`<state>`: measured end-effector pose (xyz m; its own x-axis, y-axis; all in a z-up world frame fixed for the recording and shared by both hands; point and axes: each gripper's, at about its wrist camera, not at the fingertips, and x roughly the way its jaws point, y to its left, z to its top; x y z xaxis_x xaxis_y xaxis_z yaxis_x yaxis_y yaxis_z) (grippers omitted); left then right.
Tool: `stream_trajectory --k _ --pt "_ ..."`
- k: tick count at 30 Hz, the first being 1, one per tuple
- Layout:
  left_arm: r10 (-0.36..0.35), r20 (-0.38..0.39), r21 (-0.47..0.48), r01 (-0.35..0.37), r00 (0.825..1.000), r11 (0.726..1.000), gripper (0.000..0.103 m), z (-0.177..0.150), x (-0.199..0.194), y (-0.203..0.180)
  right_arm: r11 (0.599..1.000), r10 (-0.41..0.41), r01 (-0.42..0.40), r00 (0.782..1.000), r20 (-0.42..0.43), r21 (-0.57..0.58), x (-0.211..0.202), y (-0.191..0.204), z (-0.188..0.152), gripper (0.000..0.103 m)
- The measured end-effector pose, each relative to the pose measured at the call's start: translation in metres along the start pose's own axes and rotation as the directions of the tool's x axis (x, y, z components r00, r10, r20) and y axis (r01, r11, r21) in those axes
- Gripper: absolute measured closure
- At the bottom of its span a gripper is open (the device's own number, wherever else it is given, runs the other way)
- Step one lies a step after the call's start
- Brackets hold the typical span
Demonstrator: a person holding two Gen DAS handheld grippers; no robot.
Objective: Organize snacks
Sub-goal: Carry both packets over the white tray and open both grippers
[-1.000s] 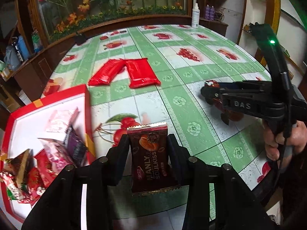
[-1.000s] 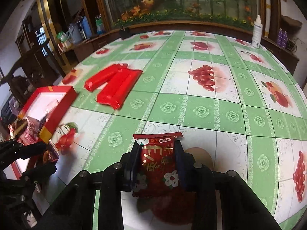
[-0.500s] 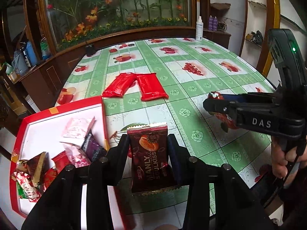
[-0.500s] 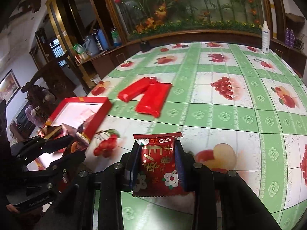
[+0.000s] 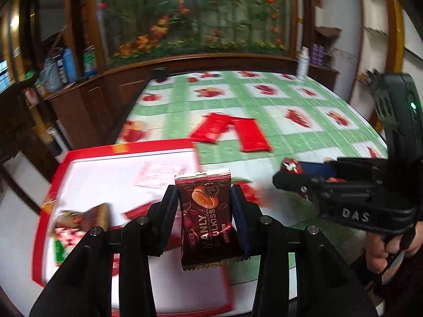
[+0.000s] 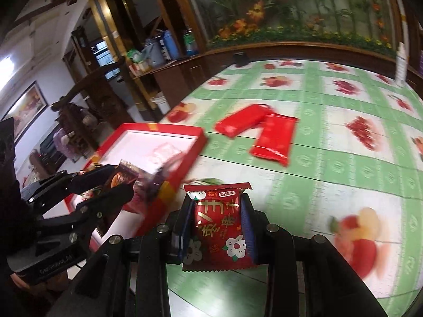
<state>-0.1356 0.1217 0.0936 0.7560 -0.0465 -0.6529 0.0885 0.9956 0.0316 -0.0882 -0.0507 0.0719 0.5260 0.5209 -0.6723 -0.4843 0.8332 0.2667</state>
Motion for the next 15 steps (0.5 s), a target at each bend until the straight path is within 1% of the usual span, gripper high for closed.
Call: stream_trajectory --k 3,5,8,10,11,12,13,14,15 --pt "0.057 0.001 -0.058 -0.057 0.998 0.997 0.064 -0.002 -0.001 0.03 0.998 0.048 -0.049 0.999 -0.012 -0.038 0.014 0.024 0.007 0.069" --pt "0.098 -0.007 -0.104 -0.098 0.995 0.99 0.064 -0.006 0.0 0.052 0.995 0.081 -0.082 0.997 -0.018 -0.06 0.024 0.041 0.012 0.069" --pt "0.14 -0.018 -0.15 -0.141 0.99 0.979 0.063 -0.011 0.001 0.072 0.986 0.142 -0.143 0.99 -0.021 -0.085 0.038 0.066 0.02 0.069" --pt "0.173 -0.029 -0.181 -0.175 0.984 0.968 0.061 -0.015 0.001 0.085 0.979 0.181 -0.182 0.983 -0.017 -0.087 0.043 0.078 0.023 0.068" --pt "0.181 -0.033 -0.189 -0.184 0.983 0.965 0.056 -0.016 0.001 0.087 0.975 0.209 -0.21 0.978 -0.012 -0.077 0.046 0.081 0.025 0.065" --pt "0.189 -0.038 -0.199 -0.193 0.981 0.961 0.041 -0.018 0.001 0.09 0.971 0.229 -0.229 0.973 -0.008 -0.064 0.047 0.082 0.026 0.065" --pt "0.201 -0.046 -0.214 -0.206 0.979 0.955 0.033 -0.019 0.002 0.094 0.967 0.25 -0.25 0.968 -0.002 -0.044 0.048 0.082 0.028 0.063" --pt "0.206 -0.045 -0.224 -0.211 0.978 0.952 0.027 -0.021 0.001 0.097 0.963 0.271 -0.27 0.963 0.004 -0.019 0.049 0.079 0.03 0.06" --pt "0.209 -0.041 -0.234 -0.212 0.977 0.949 0.027 -0.022 0.0 0.099 0.959 0.283 -0.283 0.959 0.017 0.004 0.049 0.074 0.031 0.06"
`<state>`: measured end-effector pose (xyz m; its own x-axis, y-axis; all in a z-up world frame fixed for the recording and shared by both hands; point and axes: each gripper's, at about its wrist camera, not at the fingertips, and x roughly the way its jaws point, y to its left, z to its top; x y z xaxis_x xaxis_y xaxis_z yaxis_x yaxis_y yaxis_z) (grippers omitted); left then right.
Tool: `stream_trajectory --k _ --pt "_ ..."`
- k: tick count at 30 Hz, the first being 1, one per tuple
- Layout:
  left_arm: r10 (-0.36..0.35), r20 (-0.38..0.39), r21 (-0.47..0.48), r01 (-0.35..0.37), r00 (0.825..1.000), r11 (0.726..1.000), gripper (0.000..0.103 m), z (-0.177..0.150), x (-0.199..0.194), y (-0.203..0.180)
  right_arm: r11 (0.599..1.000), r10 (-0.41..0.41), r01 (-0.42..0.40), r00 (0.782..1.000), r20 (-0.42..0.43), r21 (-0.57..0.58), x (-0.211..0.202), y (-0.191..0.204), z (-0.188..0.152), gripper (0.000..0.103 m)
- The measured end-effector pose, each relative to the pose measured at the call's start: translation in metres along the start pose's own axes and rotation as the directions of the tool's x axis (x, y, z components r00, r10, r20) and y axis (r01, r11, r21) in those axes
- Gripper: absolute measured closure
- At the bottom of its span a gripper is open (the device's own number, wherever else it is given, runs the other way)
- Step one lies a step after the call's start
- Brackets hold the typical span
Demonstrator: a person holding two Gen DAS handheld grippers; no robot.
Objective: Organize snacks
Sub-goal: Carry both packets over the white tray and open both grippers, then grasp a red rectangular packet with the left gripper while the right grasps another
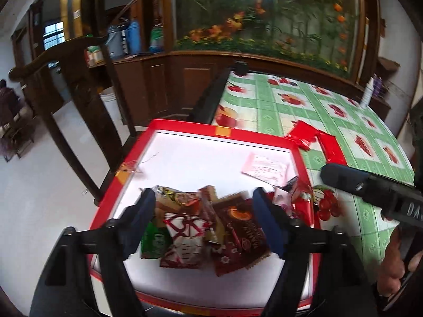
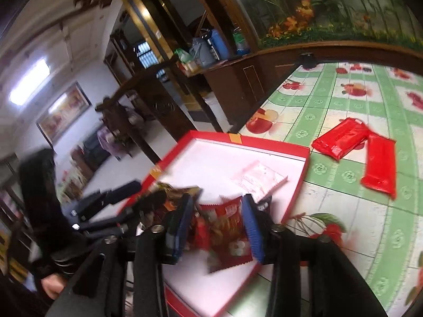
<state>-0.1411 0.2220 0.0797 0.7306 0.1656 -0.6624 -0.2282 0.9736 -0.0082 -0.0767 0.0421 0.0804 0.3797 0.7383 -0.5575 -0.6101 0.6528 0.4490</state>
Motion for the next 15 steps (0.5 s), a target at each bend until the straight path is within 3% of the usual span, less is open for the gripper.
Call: stream_trajectory --k 4,7,12,15 --pt "0.005 -0.014 0.004 -0.005 1.0 1.0 0.027 -0.001 0.003 -0.001 0.996 -0.067 0.065 0.997 0.028 0.06 -0.009 -0.029 0.002 0.06" --pt "-0.005 -0.027 0.019 0.006 1.0 1.0 0.027 0.0 0.004 -0.009 0.981 -0.163 0.158 0.986 0.035 0.116 -0.017 -0.063 0.004 0.06" --pt "-0.016 -0.042 0.05 0.018 0.999 0.999 0.027 0.016 0.005 -0.031 0.923 -0.336 0.318 0.94 0.052 0.217 -0.043 -0.132 0.009 0.056" --pt "-0.035 -0.042 0.054 0.037 0.999 0.998 0.026 0.034 0.007 -0.048 0.889 -0.386 0.349 0.919 0.078 0.297 -0.065 -0.174 0.015 0.044"
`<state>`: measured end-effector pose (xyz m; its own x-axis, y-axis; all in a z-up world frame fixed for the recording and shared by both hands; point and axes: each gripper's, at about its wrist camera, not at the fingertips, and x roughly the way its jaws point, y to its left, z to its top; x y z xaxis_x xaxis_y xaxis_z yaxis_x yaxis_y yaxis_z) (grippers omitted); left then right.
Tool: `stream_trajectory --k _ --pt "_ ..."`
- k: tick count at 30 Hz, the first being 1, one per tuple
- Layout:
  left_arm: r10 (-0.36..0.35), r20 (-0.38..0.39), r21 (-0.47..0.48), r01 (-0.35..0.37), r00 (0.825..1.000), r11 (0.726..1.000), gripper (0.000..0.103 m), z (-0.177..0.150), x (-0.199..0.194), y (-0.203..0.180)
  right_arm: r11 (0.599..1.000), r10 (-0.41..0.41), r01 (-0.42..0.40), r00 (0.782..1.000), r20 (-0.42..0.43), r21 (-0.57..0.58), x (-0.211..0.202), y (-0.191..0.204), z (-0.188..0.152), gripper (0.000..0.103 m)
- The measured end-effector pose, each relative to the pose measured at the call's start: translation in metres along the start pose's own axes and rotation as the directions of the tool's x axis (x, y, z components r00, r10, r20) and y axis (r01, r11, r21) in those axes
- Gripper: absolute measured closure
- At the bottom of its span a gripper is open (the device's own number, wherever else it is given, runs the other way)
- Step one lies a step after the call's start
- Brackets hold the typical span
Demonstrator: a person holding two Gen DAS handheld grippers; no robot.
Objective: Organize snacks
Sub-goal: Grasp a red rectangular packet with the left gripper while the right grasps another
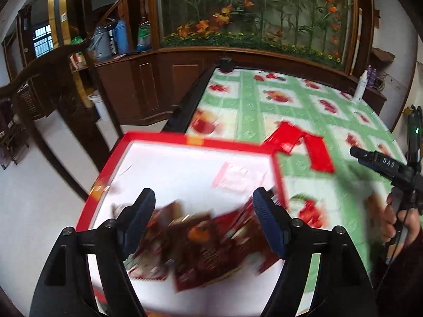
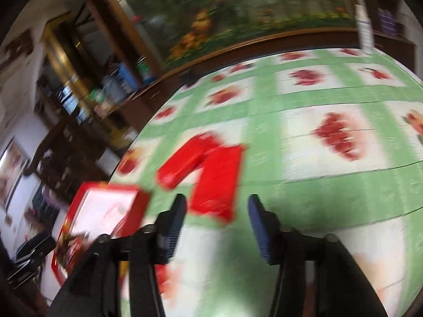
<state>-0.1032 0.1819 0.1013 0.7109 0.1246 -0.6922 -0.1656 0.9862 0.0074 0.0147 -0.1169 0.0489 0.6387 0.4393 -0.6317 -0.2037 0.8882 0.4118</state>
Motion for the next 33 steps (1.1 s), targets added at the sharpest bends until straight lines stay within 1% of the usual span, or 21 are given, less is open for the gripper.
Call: stream_trajectory --k 1,3,4,5,6,7,11,12,14,15,17,19,20,22,24,26,28,29,31,33 --pt "-0.004 0.005 0.005 0.004 1.0 1.0 0.025 0.01 0.001 -0.008 1.0 -0.008 0.008 1.0 0.015 0.023 -0.002 -0.011 0.005 0.044" --pt "-0.005 0.006 0.02 0.004 1.0 1.0 0.02 0.028 0.007 -0.024 0.997 -0.021 0.019 0.999 0.036 0.071 -0.006 -0.034 0.014 0.044" --pt "-0.013 0.01 0.035 0.012 1.0 0.999 0.02 0.037 0.012 -0.034 0.995 -0.035 0.031 0.999 0.042 0.09 -0.007 -0.045 0.018 0.044" --pt "-0.004 0.009 0.056 0.003 1.0 0.998 0.02 0.048 0.02 -0.045 0.994 -0.057 0.052 0.997 0.047 0.101 -0.008 -0.052 0.021 0.044" --pt "0.031 -0.002 0.084 -0.031 1.0 0.996 0.02 0.061 0.032 -0.059 0.991 -0.077 0.071 0.996 0.044 0.109 -0.008 -0.06 0.025 0.044" --pt "0.049 -0.013 0.103 -0.048 0.999 0.994 0.02 0.069 0.041 -0.067 0.991 -0.08 0.075 0.996 0.039 0.115 -0.008 -0.067 0.027 0.044" --pt "0.128 -0.081 0.171 -0.113 0.988 0.979 0.02 0.103 0.094 -0.102 0.983 -0.098 0.096 0.995 0.003 0.158 -0.006 -0.095 0.035 0.044" --pt "0.16 -0.112 0.172 -0.139 0.981 0.975 0.02 0.112 0.113 -0.11 0.979 -0.092 0.093 0.996 -0.014 0.181 -0.004 -0.102 0.037 0.044" --pt "0.178 -0.172 0.144 -0.154 0.969 0.978 0.02 0.121 0.14 -0.117 0.972 -0.061 0.066 0.998 -0.027 0.227 -0.004 -0.113 0.037 0.044" --pt "0.173 -0.196 0.12 -0.152 0.965 0.981 0.02 0.124 0.153 -0.12 0.968 -0.048 0.053 0.998 -0.03 0.244 -0.004 -0.117 0.038 0.044" --pt "0.131 -0.246 0.063 -0.119 0.96 0.991 0.02 0.13 0.179 -0.13 0.967 -0.033 0.039 0.999 -0.029 0.25 -0.007 -0.118 0.039 0.044" --pt "0.134 -0.268 0.017 -0.134 0.954 0.991 0.02 0.129 0.199 -0.137 0.97 -0.026 0.029 1.0 -0.014 0.242 -0.01 -0.116 0.039 0.044" --pt "0.123 -0.281 0.001 -0.128 0.952 0.992 0.02 0.129 0.207 -0.142 0.971 -0.023 0.025 1.0 -0.011 0.236 -0.011 -0.115 0.04 0.044" --pt "0.093 -0.33 -0.047 -0.114 0.94 0.992 0.02 0.123 0.222 -0.144 0.97 -0.012 0.013 1.0 -0.006 0.241 -0.013 -0.114 0.04 0.044" --pt "0.065 -0.341 -0.101 -0.106 0.938 0.989 0.02 0.117 0.227 -0.143 0.968 0.001 0.001 1.0 -0.011 0.252 -0.013 -0.116 0.04 0.044" --pt "0.043 -0.364 -0.118 -0.092 0.93 0.989 0.02 0.114 0.232 -0.145 0.966 0.003 0.001 1.0 -0.015 0.258 -0.013 -0.116 0.04 0.043" --pt "-0.014 -0.38 -0.153 -0.048 0.925 0.987 0.02 0.108 0.236 -0.147 0.967 0.011 -0.006 1.0 -0.019 0.256 -0.011 -0.114 0.04 0.043" --pt "-0.025 -0.378 -0.155 -0.037 0.926 0.987 0.02 0.105 0.236 -0.15 0.968 0.013 -0.007 1.0 -0.019 0.252 -0.011 -0.113 0.041 0.043" --pt "-0.013 -0.36 -0.119 -0.032 0.933 0.992 0.019 0.1 0.231 -0.16 0.97 0.008 -0.004 1.0 -0.018 0.245 -0.011 -0.112 0.041 0.043" --pt "-0.024 -0.351 -0.104 -0.014 0.936 0.994 0.019 0.096 0.227 -0.168 0.969 0.001 0.003 1.0 -0.016 0.246 -0.011 -0.113 0.041 0.043"
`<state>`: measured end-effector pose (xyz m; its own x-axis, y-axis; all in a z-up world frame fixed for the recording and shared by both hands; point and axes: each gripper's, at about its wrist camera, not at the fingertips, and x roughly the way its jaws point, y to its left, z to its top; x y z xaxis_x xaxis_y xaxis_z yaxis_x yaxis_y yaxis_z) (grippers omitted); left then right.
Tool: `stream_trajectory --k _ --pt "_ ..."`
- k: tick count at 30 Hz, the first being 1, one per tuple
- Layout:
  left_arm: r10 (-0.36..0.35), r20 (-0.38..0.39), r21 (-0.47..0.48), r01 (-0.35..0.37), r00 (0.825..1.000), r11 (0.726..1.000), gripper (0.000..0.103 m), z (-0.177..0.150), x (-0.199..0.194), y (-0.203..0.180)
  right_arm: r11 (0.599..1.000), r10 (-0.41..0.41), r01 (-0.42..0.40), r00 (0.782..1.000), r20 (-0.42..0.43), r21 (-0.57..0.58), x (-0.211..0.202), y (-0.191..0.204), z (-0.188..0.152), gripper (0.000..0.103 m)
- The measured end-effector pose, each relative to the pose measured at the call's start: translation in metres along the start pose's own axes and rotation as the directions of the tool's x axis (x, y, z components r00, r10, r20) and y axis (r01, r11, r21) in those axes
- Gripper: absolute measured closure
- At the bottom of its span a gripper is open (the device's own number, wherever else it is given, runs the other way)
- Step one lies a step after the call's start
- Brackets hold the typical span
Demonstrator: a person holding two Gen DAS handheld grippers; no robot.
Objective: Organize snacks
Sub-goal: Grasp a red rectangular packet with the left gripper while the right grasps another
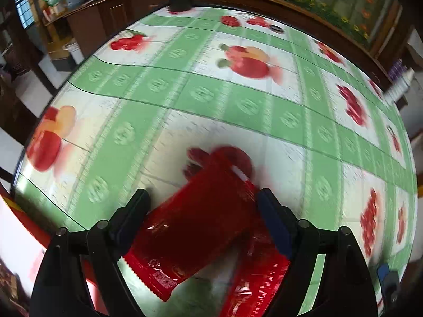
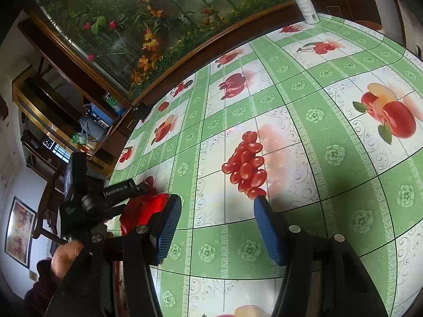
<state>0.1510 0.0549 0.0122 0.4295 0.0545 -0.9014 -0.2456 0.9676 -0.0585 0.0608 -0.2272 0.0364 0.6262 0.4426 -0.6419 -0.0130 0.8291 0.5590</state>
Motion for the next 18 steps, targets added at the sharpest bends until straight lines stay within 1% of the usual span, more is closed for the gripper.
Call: stream_trajectory --k 1,4,6,8,12,13,14,15,16,18 --pt "-0.004 0.0 0.019 0.004 1.0 1.0 0.019 -0.006 -0.002 -0.005 1.0 0.001 -0.001 1.0 -0.001 0.003 0.0 -0.001 0.0 0.043" --pt "-0.046 -0.006 0.079 0.046 0.999 0.996 0.02 -0.023 -0.011 -0.019 1.0 -0.003 0.004 1.0 -0.01 0.011 0.002 -0.004 0.0 0.043" --pt "-0.07 -0.013 0.125 0.071 0.997 0.99 0.02 -0.04 -0.019 -0.031 1.0 -0.018 0.019 1.0 -0.007 0.008 0.003 -0.005 0.0 0.043" --pt "-0.094 -0.009 0.16 0.094 0.996 0.983 0.02 -0.063 -0.031 -0.042 1.0 -0.03 0.03 1.0 -0.001 0.009 0.002 -0.006 0.0 0.043" --pt "-0.138 -0.004 0.189 0.137 0.99 0.972 0.019 -0.106 -0.053 -0.051 0.999 -0.041 0.041 0.999 0.012 0.03 -0.001 -0.014 0.003 0.043" --pt "-0.151 -0.011 0.196 0.151 0.988 0.969 0.019 -0.12 -0.061 -0.052 0.998 -0.046 0.045 0.999 0.02 0.044 -0.003 -0.018 0.005 0.043" --pt "-0.165 -0.018 0.192 0.165 0.986 0.967 0.019 -0.127 -0.064 -0.051 0.997 -0.047 0.045 0.999 0.027 0.059 -0.005 -0.022 0.006 0.043" --pt "-0.189 -0.028 0.179 0.191 0.982 0.965 0.019 -0.135 -0.07 -0.049 0.996 -0.046 0.043 0.998 0.031 0.075 -0.006 -0.027 0.007 0.043" --pt "-0.232 -0.043 0.154 0.236 0.972 0.96 0.019 -0.145 -0.079 -0.044 0.995 -0.046 0.043 0.998 0.035 0.086 -0.007 -0.03 0.008 0.043" --pt "-0.293 -0.069 0.113 0.299 0.954 0.947 0.02 -0.154 -0.087 -0.034 0.993 -0.054 0.049 0.998 0.042 0.103 -0.01 -0.035 0.01 0.043"
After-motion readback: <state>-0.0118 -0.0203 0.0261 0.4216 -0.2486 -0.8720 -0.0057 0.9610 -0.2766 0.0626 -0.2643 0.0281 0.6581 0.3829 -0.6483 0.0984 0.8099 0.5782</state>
